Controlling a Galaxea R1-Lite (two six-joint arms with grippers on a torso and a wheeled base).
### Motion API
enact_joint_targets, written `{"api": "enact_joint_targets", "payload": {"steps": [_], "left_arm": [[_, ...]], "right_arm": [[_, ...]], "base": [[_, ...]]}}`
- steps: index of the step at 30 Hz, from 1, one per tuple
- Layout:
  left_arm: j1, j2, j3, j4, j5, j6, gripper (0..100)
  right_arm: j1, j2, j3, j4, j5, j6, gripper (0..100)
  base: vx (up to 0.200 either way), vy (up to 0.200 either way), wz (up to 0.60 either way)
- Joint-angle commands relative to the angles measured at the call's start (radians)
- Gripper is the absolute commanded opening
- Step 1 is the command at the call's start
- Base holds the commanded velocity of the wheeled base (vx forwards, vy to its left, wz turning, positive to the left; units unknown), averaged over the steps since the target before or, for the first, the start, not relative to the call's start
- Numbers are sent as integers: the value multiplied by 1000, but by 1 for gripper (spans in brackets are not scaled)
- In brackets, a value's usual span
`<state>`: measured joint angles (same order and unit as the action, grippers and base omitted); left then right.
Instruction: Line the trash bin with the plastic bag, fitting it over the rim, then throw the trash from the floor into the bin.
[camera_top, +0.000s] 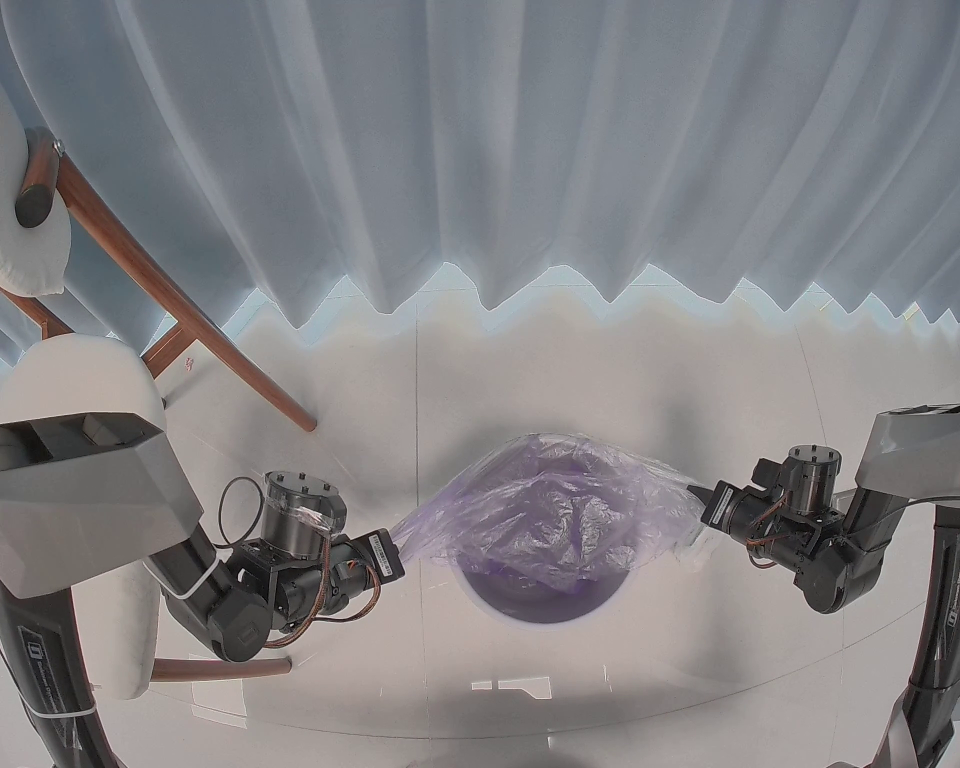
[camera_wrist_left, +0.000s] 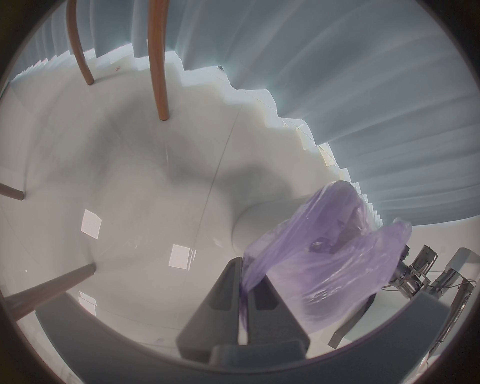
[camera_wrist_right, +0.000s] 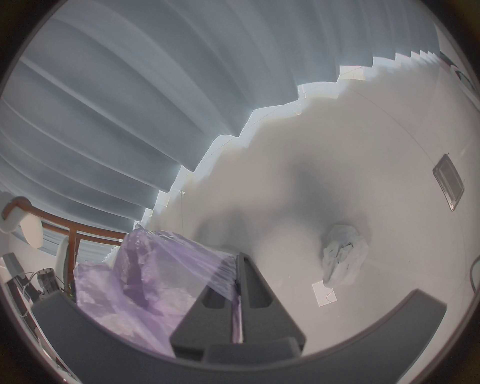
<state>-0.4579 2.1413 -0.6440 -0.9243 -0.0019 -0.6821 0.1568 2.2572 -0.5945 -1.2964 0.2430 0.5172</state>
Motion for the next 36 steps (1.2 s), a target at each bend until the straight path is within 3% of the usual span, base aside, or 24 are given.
{"api": "enact_joint_targets", "payload": {"steps": [1,4,5,6,9,12,15,20,21,24,27,31,33,36], "left_arm": [[5,49,26,-21,16,1,0],[1,45,40,-22,16,1,0],[-1,42,47,-24,16,1,0],[-2,39,52,-27,16,1,100],[-4,22,53,-56,16,0,100],[-10,-46,95,-183,14,-47,100],[-10,-109,156,-280,5,-59,100],[-10,-198,268,-372,0,-57,100],[-12,-258,340,-420,-4,-59,100],[-15,-325,409,-473,-36,-68,100],[-5,-425,480,-542,-69,-140,100],[-16,-531,518,-559,-59,-240,100],[-35,-575,557,-562,-59,-251,100],[-107,-633,639,-579,-58,-292,100]], "right_arm": [[-17,76,15,-21,-8,-6,0],[-19,76,16,-23,-8,-5,0],[-19,76,16,-24,-8,-3,100],[-19,73,16,-26,-10,-2,100],[-22,33,27,-49,-8,18,100],[-37,-117,79,-49,18,191,100],[-39,-239,125,-6,88,296,100],[-34,-393,166,161,150,322,100],[-26,-473,147,284,168,343,100],[-8,-561,62,440,174,437,100],[24,-647,-139,775,174,603,100],[61,-634,-387,1174,174,690,100],[87,-597,-455,1272,173,699,100],[139,-547,-472,1276,164,698,100]], "base": [[0,0,0],[0,0,0],[0,0,0],[0,0,0],[0,0,0],[0,0,0],[0,0,0],[0,0,0],[0,0,0],[0,0,0],[0,0,0],[0,0,0],[0,0,0],[0,0,0]]}}
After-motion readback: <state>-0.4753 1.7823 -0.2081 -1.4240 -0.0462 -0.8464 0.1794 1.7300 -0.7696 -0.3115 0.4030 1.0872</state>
